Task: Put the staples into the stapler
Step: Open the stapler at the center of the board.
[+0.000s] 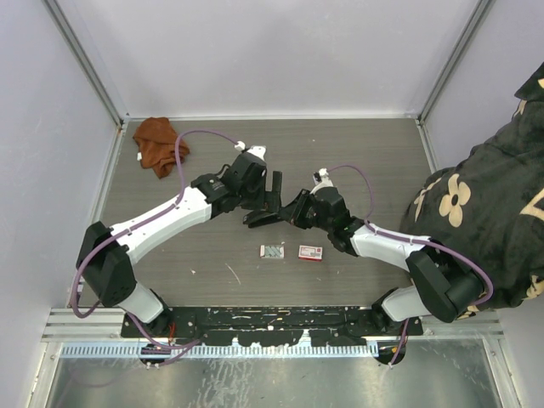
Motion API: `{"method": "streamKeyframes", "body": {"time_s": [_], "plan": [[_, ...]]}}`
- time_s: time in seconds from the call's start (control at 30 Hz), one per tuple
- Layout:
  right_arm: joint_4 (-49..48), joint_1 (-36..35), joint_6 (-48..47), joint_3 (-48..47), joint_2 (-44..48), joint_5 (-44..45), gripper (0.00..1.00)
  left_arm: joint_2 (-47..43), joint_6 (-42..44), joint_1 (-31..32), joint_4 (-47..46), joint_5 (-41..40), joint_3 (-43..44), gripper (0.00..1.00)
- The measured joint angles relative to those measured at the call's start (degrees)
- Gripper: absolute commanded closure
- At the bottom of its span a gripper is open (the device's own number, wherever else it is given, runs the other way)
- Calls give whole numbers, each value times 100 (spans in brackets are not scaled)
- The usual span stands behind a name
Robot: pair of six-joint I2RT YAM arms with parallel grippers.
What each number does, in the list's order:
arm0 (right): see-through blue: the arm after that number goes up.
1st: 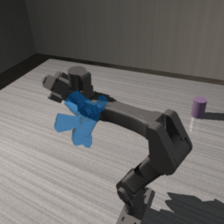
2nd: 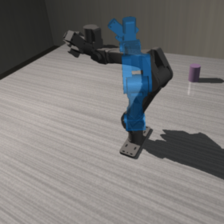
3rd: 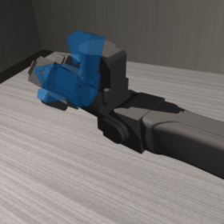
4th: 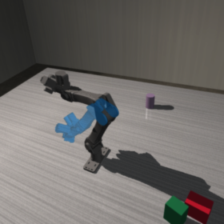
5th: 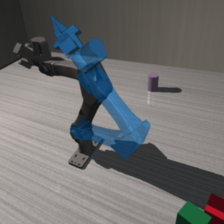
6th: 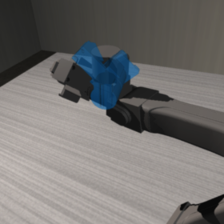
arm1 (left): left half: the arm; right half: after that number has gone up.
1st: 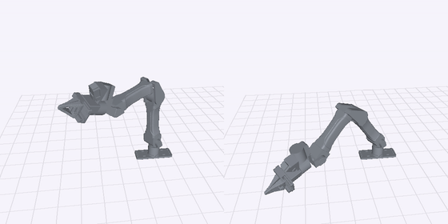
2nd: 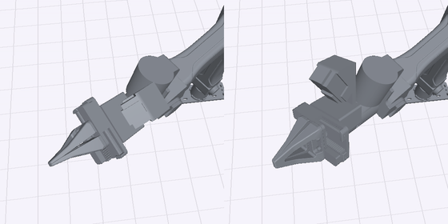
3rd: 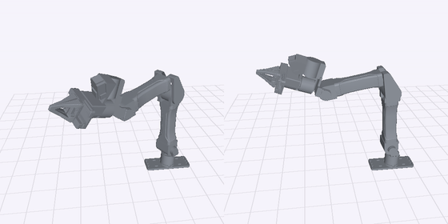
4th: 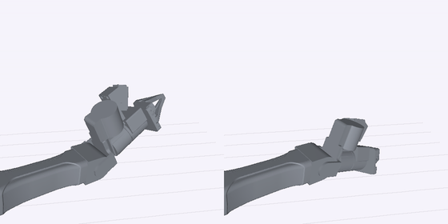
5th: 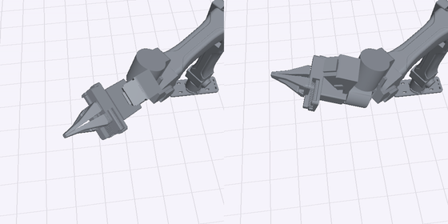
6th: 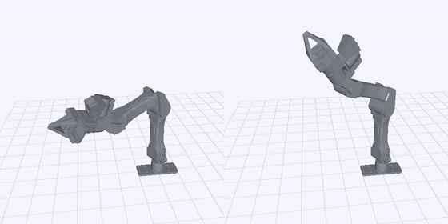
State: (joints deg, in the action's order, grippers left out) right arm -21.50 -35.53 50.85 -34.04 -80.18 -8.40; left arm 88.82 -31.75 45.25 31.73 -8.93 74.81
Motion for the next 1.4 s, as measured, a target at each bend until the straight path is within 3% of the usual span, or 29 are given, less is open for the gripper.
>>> {"method": "streamKeyframes", "body": {"time_s": [0.67,1.4], "plan": [[138,-15,-17,0,7,85,99,92,118,-190,39,55,-214,2],[321,13,63,0,149,208,99,-1156,221,-1174,-216,249,-1211,2]]}}
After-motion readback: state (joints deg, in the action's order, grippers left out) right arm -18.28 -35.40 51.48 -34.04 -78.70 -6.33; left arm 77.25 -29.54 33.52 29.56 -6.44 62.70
